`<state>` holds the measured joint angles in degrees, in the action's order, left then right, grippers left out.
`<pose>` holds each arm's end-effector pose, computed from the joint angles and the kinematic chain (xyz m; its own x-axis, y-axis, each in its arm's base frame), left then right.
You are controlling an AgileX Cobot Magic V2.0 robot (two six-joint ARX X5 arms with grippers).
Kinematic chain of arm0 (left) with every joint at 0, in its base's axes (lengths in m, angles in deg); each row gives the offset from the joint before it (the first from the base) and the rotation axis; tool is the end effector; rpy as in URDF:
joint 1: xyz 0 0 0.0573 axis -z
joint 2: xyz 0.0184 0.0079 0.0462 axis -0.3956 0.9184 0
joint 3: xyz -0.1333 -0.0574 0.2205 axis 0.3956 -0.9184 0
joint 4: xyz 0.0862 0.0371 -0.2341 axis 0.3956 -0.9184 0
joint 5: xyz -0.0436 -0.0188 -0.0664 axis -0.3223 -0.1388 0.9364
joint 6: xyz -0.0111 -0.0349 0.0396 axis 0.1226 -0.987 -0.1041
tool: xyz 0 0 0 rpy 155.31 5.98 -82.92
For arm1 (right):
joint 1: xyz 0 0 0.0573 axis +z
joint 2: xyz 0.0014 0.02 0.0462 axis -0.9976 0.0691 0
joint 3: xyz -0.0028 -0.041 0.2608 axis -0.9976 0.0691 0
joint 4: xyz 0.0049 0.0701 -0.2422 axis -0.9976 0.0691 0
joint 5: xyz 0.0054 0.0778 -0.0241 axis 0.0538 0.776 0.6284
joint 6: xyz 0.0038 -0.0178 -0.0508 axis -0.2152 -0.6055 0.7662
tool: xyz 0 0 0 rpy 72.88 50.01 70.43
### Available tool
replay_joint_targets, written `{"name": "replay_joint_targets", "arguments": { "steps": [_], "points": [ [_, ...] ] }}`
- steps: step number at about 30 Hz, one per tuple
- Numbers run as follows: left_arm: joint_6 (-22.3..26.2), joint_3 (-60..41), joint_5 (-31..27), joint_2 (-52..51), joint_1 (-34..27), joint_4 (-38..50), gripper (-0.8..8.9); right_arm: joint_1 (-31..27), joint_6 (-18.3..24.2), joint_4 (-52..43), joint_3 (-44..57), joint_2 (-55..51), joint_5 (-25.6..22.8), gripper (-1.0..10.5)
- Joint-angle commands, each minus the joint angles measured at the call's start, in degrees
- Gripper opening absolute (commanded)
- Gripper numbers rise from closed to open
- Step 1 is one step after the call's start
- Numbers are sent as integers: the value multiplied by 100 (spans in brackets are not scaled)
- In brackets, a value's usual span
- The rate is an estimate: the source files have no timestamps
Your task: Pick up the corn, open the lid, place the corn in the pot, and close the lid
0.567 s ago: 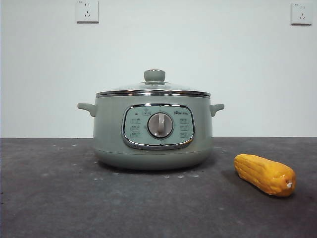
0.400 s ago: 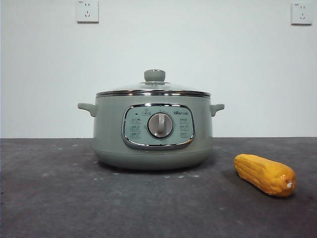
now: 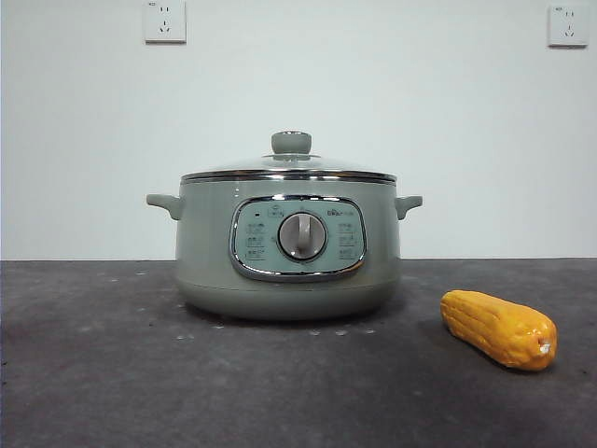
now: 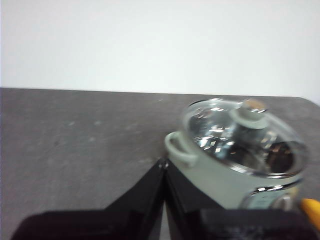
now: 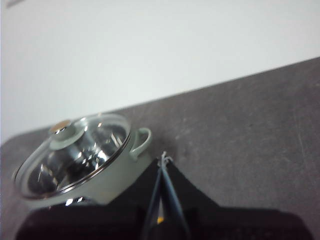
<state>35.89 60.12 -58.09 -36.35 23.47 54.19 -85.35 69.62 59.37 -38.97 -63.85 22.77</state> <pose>0.0891 -0.0076 0.3001 0.9554 -0.2557 -0.1479 0.2274 0.9562 -0.1842 0.0835 0.0073 0.2911 0.9637 0.2334 -0.1292 -0.1883 0.9381 0.2906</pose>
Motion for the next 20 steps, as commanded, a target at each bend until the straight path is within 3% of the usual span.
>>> {"name": "replay_joint_targets", "arguments": {
  "steps": [1, 11, 20],
  "points": [
    [203, 562, 101, 321, -11, -339, -6, 0, 570, 529, -710, 487, 144, -12],
    [774, 2055, 232, 1272, -9, -1598, -6, 0, 1727, 2542, -2684, 1897, 247, -11],
    [769, 2140, 385, 1368, -9, -1652, -2, 2, 1902, 2975, -2962, 2238, 245, 6]
  ]
}}
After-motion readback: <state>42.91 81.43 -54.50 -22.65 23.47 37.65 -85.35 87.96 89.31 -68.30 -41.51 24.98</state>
